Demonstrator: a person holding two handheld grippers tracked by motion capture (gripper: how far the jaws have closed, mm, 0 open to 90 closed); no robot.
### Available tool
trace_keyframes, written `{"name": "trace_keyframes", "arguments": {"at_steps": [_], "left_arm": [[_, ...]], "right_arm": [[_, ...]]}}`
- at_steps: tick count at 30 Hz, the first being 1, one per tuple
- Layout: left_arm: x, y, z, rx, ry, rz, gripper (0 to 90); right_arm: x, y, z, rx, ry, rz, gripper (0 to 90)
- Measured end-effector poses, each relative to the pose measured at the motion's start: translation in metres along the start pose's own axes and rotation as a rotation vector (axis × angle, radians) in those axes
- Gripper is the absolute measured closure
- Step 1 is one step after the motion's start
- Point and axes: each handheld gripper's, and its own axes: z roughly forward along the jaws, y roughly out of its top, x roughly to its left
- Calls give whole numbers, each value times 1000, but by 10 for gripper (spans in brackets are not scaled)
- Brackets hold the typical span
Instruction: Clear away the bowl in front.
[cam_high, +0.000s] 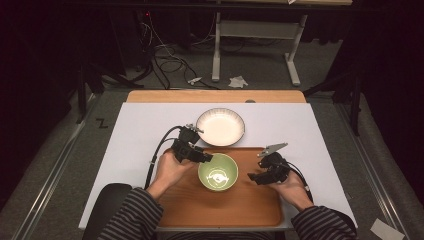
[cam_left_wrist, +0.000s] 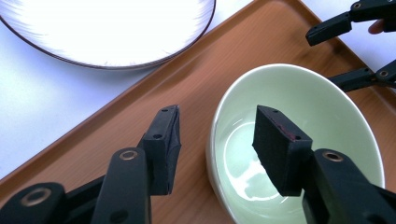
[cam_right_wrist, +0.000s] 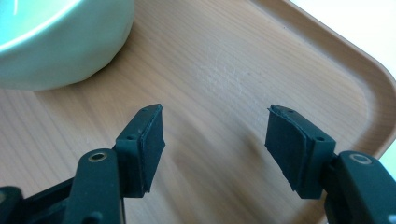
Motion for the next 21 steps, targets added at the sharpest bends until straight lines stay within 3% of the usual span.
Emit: {"name": "trace_keyframes", "arguments": {"at_steps": [21], "left_arm": [[5,-5,-26,-61,2,-34,497]], "right_arm": [[0,0,0,-2,0,-1,384]]}}
